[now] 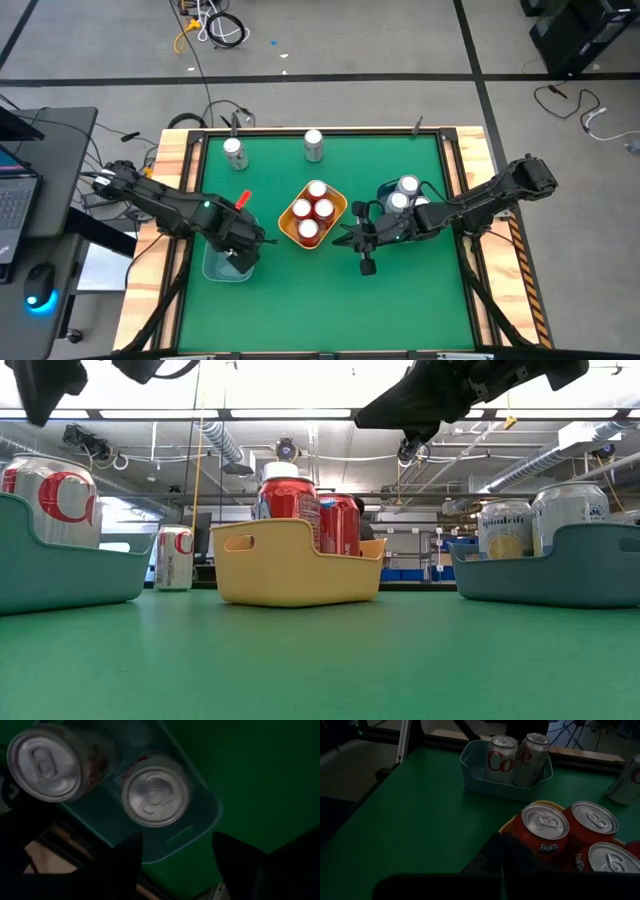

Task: Sort soda cans
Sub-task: Put the bottom right white soda can into the green bin

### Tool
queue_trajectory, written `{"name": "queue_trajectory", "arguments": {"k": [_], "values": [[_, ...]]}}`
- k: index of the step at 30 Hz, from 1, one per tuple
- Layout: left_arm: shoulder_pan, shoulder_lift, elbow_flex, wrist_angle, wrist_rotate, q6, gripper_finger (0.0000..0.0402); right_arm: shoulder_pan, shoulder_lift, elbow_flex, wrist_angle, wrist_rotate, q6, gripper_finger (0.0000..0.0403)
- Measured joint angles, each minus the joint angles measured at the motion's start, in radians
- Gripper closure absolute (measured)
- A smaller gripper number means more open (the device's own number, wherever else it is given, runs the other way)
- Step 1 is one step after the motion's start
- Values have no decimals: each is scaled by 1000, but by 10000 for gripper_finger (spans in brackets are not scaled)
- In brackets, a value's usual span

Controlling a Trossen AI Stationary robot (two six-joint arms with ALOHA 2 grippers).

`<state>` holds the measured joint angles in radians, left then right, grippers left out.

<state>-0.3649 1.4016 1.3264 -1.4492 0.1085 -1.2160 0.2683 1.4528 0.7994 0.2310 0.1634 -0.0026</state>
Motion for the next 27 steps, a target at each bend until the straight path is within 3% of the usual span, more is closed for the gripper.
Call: {"name": "queue_trajectory", "arguments": {"k": [9,18,27], "values": [[0,0,-107,55,-3,31,103,0,0,0,0,-1,0,403],[0,-1,-166,110,-14,61,100,0,1,1,0,-2,7,403],[0,-1,-142,113,-37,61,100,0,1,1,4,-3,7,403]]}}
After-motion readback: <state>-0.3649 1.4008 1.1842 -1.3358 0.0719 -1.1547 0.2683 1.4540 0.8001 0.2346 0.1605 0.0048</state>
